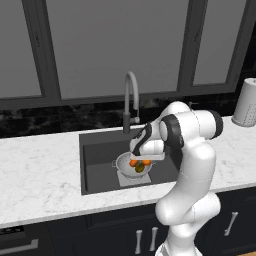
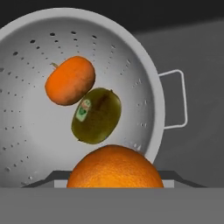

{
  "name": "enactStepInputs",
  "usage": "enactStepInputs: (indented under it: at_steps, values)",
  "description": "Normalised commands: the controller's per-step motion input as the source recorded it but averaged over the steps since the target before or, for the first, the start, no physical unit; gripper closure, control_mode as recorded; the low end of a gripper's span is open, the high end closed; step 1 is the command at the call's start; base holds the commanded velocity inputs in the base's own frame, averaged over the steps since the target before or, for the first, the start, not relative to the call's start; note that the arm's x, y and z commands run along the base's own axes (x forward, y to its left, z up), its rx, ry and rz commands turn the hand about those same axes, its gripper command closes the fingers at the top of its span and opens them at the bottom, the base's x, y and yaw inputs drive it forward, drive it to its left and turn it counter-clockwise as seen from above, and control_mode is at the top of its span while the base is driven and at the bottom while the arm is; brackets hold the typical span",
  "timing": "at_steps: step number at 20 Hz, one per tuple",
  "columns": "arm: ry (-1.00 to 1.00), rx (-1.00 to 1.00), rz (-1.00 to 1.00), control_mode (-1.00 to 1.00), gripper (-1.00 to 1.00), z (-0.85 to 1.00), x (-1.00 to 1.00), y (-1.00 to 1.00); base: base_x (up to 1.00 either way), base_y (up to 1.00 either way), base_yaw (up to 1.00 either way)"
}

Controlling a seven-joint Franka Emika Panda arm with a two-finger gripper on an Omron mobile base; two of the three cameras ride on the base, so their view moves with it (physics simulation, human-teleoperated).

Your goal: Put the colander in the sink, put the tangerine, kiwi, orange in the colander, and turn on the sink faucet and pour water over the colander.

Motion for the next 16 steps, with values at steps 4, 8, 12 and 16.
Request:
enactStepInputs:
  at_steps: [4, 8, 12, 16]
  values:
    - [-0.1, 0.0, 0.0, -1.0, 1.0, -0.24, 0.18, 0.0, 0.0, 0.0, 0.0]
    - [-0.11, 0.0, 0.0, -1.0, 1.0, -0.25, 0.23, 0.05, 0.0, 0.0, 0.0]
    - [-0.07, 0.0, 0.0, -1.0, 1.0, -0.15, 0.18, 0.12, 0.0, 0.0, 0.0]
    - [-0.01, 0.0, 0.0, -1.0, -1.0, -0.06, 0.13, 0.17, 0.0, 0.0, 0.0]
